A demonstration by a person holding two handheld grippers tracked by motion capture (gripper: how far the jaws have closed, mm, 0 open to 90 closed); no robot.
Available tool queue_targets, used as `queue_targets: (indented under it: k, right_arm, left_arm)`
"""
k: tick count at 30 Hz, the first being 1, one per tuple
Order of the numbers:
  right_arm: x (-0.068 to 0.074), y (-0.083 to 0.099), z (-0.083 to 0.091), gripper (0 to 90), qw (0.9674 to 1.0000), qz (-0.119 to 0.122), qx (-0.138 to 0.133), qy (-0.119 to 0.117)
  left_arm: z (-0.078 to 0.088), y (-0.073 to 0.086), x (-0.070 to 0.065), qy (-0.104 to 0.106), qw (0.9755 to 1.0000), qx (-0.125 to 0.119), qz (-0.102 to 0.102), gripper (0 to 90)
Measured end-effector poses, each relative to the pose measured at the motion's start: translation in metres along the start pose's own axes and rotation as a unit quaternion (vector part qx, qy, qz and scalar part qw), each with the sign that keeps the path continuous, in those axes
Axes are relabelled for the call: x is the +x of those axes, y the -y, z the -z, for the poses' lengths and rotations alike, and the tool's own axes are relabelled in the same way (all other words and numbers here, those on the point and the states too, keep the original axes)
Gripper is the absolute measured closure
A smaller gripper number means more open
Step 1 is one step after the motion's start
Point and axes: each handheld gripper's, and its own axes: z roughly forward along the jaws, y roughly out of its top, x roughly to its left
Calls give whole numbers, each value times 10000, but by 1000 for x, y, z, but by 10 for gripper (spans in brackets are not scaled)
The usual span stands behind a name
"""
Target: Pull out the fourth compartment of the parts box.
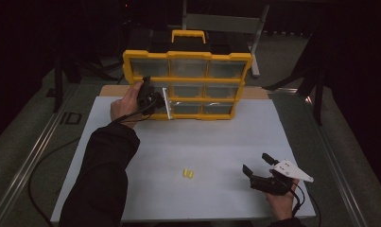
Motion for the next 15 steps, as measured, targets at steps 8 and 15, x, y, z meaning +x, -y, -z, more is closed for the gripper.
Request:
queue_targets:
  k: [8,15]
  right_arm:
    - [0,0,0,86,10000,0,-6,-2]
    - [-1,0,0,86,10000,-21,-7,12]
  left_arm:
    - [1,-1,-4,-186,9995,8,-246,618]
    - [4,-1,-4,-152,9996,-49,-221,632]
